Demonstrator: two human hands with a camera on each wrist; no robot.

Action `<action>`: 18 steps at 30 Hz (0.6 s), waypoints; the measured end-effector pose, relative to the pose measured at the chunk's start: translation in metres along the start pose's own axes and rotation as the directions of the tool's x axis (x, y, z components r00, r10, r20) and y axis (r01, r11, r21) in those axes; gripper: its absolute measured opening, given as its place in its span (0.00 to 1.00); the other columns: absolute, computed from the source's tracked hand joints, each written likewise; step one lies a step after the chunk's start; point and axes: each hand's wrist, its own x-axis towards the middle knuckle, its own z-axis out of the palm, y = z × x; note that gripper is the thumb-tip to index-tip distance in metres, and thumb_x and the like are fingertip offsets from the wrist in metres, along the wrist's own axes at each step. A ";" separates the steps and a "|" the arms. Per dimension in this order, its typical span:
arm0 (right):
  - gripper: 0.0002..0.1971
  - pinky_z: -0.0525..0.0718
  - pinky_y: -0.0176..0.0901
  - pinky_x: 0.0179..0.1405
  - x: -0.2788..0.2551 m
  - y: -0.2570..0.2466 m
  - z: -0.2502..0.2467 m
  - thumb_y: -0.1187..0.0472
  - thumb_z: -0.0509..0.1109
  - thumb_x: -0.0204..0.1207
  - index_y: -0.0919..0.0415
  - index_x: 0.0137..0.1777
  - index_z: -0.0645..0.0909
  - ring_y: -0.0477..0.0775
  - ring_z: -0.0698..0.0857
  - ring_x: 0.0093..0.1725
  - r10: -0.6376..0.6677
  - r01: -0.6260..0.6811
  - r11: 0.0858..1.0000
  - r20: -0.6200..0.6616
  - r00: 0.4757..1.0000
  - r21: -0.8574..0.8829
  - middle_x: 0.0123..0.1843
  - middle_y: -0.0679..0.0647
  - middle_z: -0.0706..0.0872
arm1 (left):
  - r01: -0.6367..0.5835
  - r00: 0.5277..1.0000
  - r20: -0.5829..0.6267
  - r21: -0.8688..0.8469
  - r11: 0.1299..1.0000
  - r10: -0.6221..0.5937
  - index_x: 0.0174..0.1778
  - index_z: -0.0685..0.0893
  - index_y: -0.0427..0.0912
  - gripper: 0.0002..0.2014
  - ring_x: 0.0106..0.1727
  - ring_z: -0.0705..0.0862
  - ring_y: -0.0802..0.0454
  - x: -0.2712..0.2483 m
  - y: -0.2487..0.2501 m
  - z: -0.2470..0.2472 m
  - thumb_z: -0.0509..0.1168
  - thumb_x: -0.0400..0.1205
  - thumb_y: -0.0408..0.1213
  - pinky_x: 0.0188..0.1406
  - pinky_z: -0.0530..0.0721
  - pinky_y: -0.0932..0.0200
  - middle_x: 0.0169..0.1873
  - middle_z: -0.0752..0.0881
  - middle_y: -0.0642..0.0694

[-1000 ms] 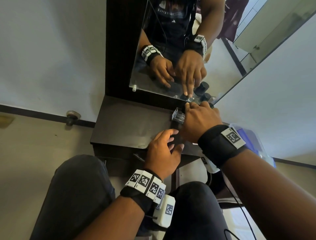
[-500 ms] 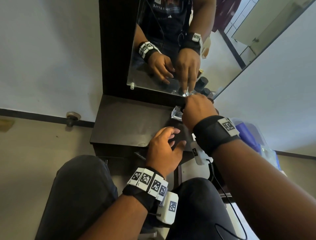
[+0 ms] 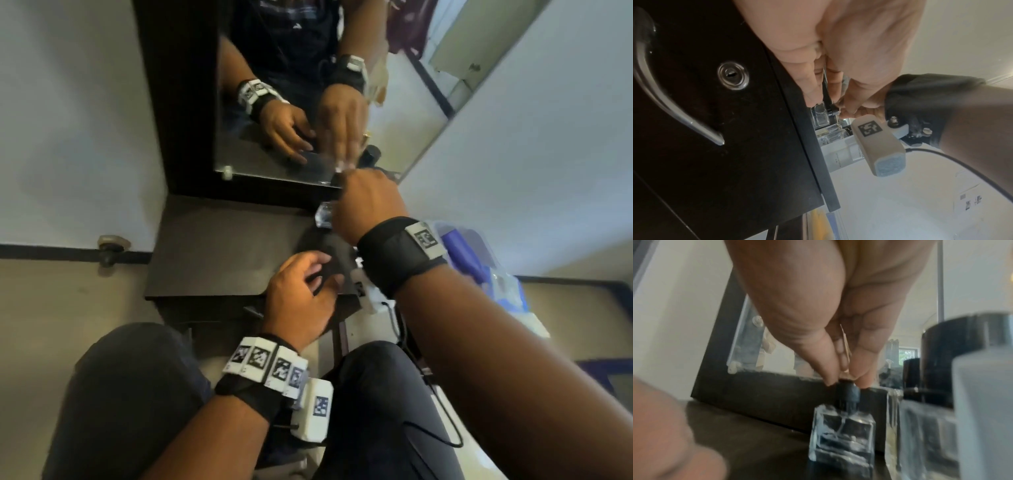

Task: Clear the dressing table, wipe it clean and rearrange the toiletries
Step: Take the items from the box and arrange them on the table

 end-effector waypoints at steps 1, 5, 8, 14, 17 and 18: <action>0.13 0.80 0.50 0.43 -0.009 0.002 -0.003 0.52 0.71 0.78 0.57 0.57 0.85 0.67 0.88 0.51 -0.011 0.012 0.999 -0.056 0.998 0.031 0.54 0.62 0.88 | -0.003 1.000 0.003 -0.009 1.000 0.003 0.56 0.85 0.59 0.16 0.65 0.86 0.63 0.000 -0.001 -0.001 0.80 0.80 0.35 0.61 0.88 0.67 0.62 0.88 0.50; 0.14 0.71 0.44 0.41 -0.046 0.024 -0.013 0.42 0.68 0.81 0.52 0.53 0.86 0.56 0.83 0.43 -0.004 0.026 0.993 -0.182 0.983 0.115 0.45 0.51 0.88 | -0.014 1.000 0.022 0.139 0.990 0.011 0.58 0.87 0.51 0.13 0.65 0.87 0.59 -0.003 0.001 0.003 0.79 0.80 0.36 0.67 0.87 0.59 0.61 0.86 0.49; 0.15 0.80 0.44 0.44 -0.066 0.064 -0.012 0.42 0.68 0.81 0.51 0.54 0.89 0.53 0.87 0.46 0.102 -0.032 0.958 -0.235 0.967 0.284 0.47 0.48 0.92 | -0.023 1.000 0.024 0.375 0.927 0.015 0.66 0.88 0.45 0.17 0.65 0.87 0.54 -0.004 0.010 0.007 0.78 0.81 0.40 0.67 0.87 0.53 0.63 0.86 0.49; 0.13 0.82 0.43 0.55 -0.071 0.206 0.017 0.47 0.69 0.79 0.51 0.55 0.90 0.61 0.88 0.54 0.393 -0.380 0.900 -0.021 0.919 0.215 0.55 0.54 0.93 | -0.139 0.980 0.187 0.889 0.436 -0.069 0.77 0.82 0.45 0.23 0.74 0.82 0.43 0.000 0.044 0.027 0.68 0.87 0.50 0.71 0.80 0.45 0.75 0.83 0.44; 0.20 0.82 0.51 0.48 -0.070 0.259 0.043 0.39 0.63 0.83 0.54 0.61 0.82 0.69 0.88 0.54 0.415 -0.406 0.910 0.238 0.878 -0.088 0.57 0.66 0.90 | -0.228 0.954 0.252 0.962 0.149 -0.163 0.70 0.85 0.48 0.19 0.65 0.86 0.40 0.003 0.056 0.042 0.64 0.88 0.53 0.53 0.83 0.46 0.69 0.85 0.44; 0.22 0.81 0.50 0.47 -0.071 0.271 0.049 0.41 0.65 0.83 0.57 0.66 0.81 0.69 0.87 0.53 0.414 -0.395 0.910 0.296 0.861 -0.124 0.58 0.67 0.89 | -0.239 0.948 0.253 0.966 0.096 -0.192 0.66 0.86 0.48 0.17 0.61 0.87 0.40 0.004 0.060 0.046 0.64 0.87 0.53 0.46 0.80 0.48 0.64 0.87 0.44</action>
